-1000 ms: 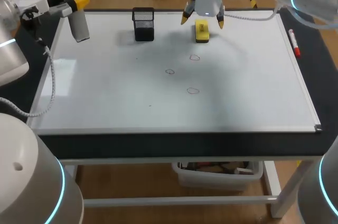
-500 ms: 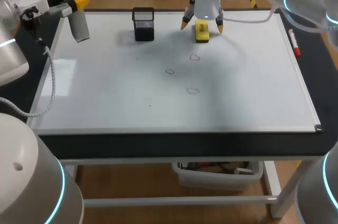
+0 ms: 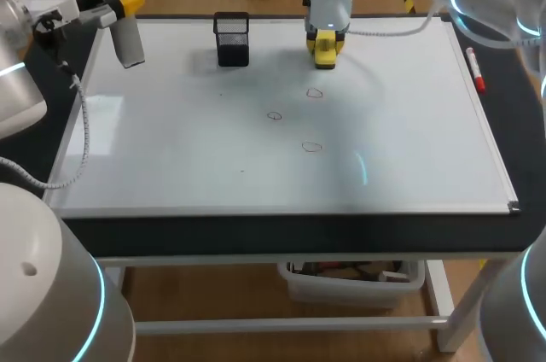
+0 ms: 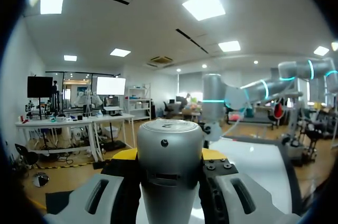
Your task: Pick up the inspection probe, press it on each red-marked spot on the whiteboard one by one, put down the probe, pick up the eraser, and wipe off all the red marks.
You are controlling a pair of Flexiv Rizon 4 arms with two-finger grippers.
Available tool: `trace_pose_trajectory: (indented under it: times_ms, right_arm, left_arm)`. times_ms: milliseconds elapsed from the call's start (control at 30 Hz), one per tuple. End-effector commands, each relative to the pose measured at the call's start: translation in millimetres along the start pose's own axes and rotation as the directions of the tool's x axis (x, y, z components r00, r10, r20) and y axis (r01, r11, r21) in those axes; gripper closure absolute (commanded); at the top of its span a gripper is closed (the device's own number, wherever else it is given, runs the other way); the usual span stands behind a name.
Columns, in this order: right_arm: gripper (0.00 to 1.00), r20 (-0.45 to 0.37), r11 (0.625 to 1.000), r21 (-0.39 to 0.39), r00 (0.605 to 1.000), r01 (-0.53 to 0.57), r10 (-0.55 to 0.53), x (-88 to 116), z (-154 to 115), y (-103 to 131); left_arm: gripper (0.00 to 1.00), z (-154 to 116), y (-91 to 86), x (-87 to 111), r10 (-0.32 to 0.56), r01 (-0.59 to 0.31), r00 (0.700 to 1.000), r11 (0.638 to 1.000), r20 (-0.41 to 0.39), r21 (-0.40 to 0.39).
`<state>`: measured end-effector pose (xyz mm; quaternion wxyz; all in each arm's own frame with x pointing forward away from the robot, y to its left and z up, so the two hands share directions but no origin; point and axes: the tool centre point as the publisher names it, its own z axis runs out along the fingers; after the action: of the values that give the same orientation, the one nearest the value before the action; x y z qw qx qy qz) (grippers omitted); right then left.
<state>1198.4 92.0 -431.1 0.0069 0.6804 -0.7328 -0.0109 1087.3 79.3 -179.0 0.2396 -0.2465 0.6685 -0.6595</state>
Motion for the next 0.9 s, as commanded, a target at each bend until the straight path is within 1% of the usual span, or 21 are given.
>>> trace_pose_trajectory:
  times_ms: [33,233,467,700,900]
  right_arm:
    - [1.0,-0.013,1.0,-0.006,1.0,-0.002,0.002,4,1,4]
    - [1.0,-0.021,1.0,0.004,1.0,-0.009,0.009,11,-8,10]
    - [1.0,-0.018,0.999,0.03,0.999,-0.045,0.046,28,-26,23]
    - [1.0,-0.016,0.993,0.059,0.994,-0.105,0.106,58,-47,42]
    - [1.0,-0.015,0.981,0.08,0.983,-0.179,0.18,90,-59,61]
  left_arm:
    - [1.0,0,0.1,0.1,0.002,-0.002,1.0,1.0,0.001,0.004]
    - [1.0,0,0.1,0.1,0.002,-0.002,1.0,1.0,0.001,0.004]
    - [1.0,0,0.1,0.1,0.002,-0.002,1.0,1.0,0.001,0.004]
    - [1.0,0,0.1,0.1,0.002,-0.002,1.0,1.0,0.001,0.004]
    - [1.0,0,0.1,0.1,0.002,-0.002,1.0,1.0,0.001,0.004]
